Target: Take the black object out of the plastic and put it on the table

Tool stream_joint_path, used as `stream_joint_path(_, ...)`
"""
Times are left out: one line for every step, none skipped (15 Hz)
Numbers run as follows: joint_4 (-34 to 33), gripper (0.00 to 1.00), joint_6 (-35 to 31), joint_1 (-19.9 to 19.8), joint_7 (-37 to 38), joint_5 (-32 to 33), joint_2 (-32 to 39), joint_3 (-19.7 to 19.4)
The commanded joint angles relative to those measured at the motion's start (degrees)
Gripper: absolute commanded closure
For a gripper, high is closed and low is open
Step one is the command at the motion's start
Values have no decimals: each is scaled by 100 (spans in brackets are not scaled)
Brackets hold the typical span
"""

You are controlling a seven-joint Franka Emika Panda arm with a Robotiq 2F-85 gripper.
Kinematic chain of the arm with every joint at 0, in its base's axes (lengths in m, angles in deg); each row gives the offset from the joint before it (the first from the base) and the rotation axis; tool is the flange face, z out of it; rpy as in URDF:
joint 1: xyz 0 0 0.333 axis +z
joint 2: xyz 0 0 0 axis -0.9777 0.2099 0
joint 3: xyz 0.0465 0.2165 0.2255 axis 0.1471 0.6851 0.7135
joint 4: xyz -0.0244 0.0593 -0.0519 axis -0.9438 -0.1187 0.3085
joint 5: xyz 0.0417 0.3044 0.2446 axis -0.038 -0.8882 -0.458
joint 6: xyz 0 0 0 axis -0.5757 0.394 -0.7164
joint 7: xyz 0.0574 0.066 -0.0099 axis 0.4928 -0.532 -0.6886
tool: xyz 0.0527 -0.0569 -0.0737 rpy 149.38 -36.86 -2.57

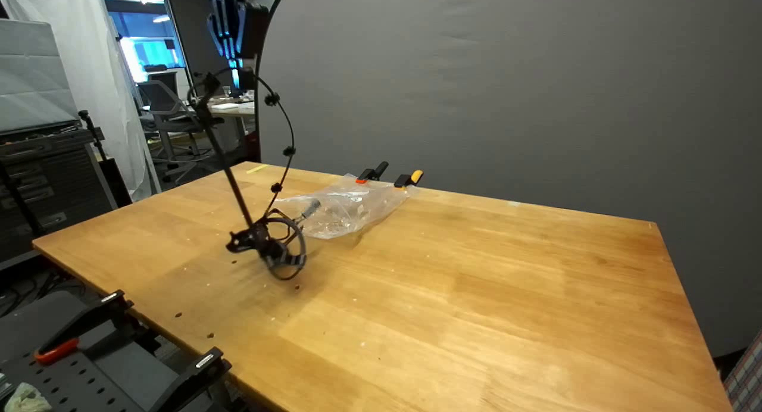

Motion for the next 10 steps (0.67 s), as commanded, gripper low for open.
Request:
stream_joint_path(-614,99,751,240,586,118,-212,80)
stream_joint_path(-754,99,807,304,659,64,-193,109)
stream_joint_path(-895,99,802,372,724,14,-131,140)
stream_joint_path(-1017,99,782,431,789,-24,-73,166)
stream_joint_path(-1103,99,727,500,833,-86,3,193)
stream_joint_path(-1171,99,673,582,835,-197,73,206)
stream_joint_path(-1230,99,620,661,846,-311,145,232)
stream_joint_path(-1285,99,577,750,849,-443,236,259)
stream_joint_path(-1302,99,438,837,853,-579,327,304)
stream_joint_path(-1336,99,315,921,830,-718,412,339)
